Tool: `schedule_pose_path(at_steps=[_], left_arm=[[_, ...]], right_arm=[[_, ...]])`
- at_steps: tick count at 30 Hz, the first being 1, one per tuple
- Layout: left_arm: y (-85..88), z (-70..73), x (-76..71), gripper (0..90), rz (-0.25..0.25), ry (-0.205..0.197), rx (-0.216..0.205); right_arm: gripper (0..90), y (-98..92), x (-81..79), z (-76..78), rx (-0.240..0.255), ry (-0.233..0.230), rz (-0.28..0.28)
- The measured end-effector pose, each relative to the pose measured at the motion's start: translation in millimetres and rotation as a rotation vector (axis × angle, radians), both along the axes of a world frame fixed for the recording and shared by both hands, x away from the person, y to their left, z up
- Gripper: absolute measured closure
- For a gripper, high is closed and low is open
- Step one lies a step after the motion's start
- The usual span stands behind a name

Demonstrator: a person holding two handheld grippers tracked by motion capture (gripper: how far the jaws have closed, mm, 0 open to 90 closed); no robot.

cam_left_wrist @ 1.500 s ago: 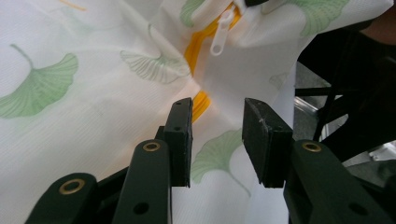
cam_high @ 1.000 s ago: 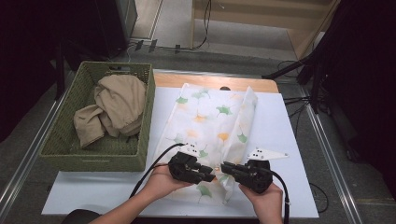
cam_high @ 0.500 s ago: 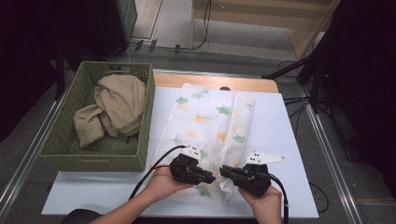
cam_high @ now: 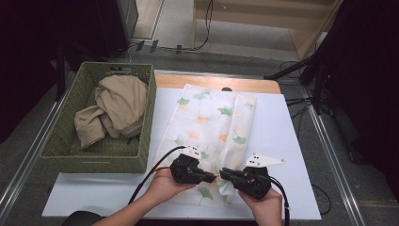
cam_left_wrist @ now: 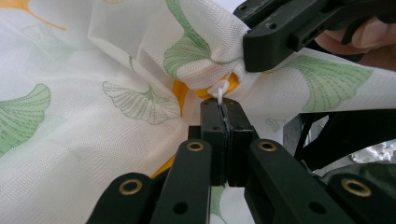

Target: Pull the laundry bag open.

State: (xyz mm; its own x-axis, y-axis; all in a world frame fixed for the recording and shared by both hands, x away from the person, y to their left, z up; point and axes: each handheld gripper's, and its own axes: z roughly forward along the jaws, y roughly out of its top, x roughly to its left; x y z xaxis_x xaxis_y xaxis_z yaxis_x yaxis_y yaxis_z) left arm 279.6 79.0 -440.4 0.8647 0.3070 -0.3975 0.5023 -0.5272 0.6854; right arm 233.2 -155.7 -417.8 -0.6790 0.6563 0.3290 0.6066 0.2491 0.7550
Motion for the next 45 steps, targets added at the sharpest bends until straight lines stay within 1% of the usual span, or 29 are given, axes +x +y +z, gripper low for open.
schedule_pose_path(at_steps=[4, 6, 8, 13, 14, 15, 18, 20, 21, 26, 28, 33, 36, 38, 40, 41, 42, 43, 44, 45], left_arm=[[-0.6, 0.6, -1.1, 90.0, 0.013, -0.008, 0.003], [-1.2, 0.9, -1.3, 90.0, 0.015, -0.004, -0.003], [-3.2, 2.0, -1.9, 90.0, 0.020, 0.002, -0.004], [-12.7, 5.7, -1.4, 90.0, 0.010, -0.011, 0.019], [-14.9, 5.7, -1.2, 90.0, 0.013, -0.007, 0.014], [-17.3, 5.8, -0.6, 90.0, 0.012, -0.007, 0.017], [-20.6, 5.0, 0.4, 90.0, 0.012, -0.012, 0.035], [-21.7, 3.7, 0.6, 90.0, 0.016, -0.009, 0.034], [-22.2, 3.5, 0.5, 90.0, 0.019, -0.018, 0.047], [-20.6, 0.9, 3.5, 90.0, 0.026, -0.012, 0.064], [-20.2, 1.0, 3.3, 90.0, 0.024, -0.014, 0.057], [-17.8, 0.4, 6.6, 90.0, 0.032, -0.020, 0.074], [-16.7, 0.1, 8.2, 90.0, 0.044, -0.009, 0.063], [-15.7, -0.1, 9.4, 90.0, 0.044, -0.008, 0.073], [-14.8, -1.3, 10.7, 90.0, 0.043, -0.004, 0.074], [-13.9, -1.6, 11.3, 90.0, 0.044, 0.006, 0.072], [-13.1, -1.6, 12.0, 90.0, 0.045, 0.025, 0.063], [-12.9, -1.1, 11.7, 90.0, 0.044, 0.032, 0.056], [-13.2, 0.1, 10.2, 90.0, 0.045, 0.031, 0.058], [-13.5, 0.9, 9.4, 90.0, 0.040, 0.021, 0.057]], right_arm=[[85.2, 0.6, -1.2, 0.9, 0.002, 0.001, -0.003], [85.3, 0.5, -2.2, 2.0, 0.010, 0.005, -0.003], [85.3, 0.1, -3.6, 3.5, 0.008, -0.001, -0.005], [85.5, -7.6, -7.4, 6.9, 0.006, 0.003, -0.024], [85.5, -9.7, -7.7, 7.0, 0.007, 0.000, -0.029], [85.5, -11.4, -8.3, 6.9, 0.011, 0.001, -0.036], [85.7, -17.9, -10.8, 7.2, 0.021, 0.009, -0.051], [85.7, -21.6, -12.6, 7.7, 0.028, 0.010, -0.056], [85.7, -23.1, -13.6, 8.0, 0.027, 0.009, -0.060], [85.8, -30.1, -17.1, 9.3, 0.050, 0.016, -0.078], [85.8, -30.6, -18.1, 9.6, 0.047, 0.011, -0.081], [85.9, -33.2, -18.5, 10.4, 0.046, 0.008, -0.089], [85.9, -36.4, -18.4, 10.3, 0.053, 0.009, -0.096], [85.9, -37.9, -18.4, 10.1, 0.052, 0.007, -0.102], [85.9, -38.9, -17.9, 9.2, 0.047, 0.007, -0.105], [85.9, -39.4, -17.9, 8.9, 0.044, 0.006, -0.109], [85.9, -40.0, -17.8, 9.0, 0.041, 0.005, -0.111], [85.9, -40.9, -18.0, 9.1, 0.036, 0.003, -0.116], [85.9, -42.1, -17.9, 9.1, 0.028, -0.004, -0.121], [85.9, -43.7, -18.0, 8.8, 0.029, -0.001, -0.127]])
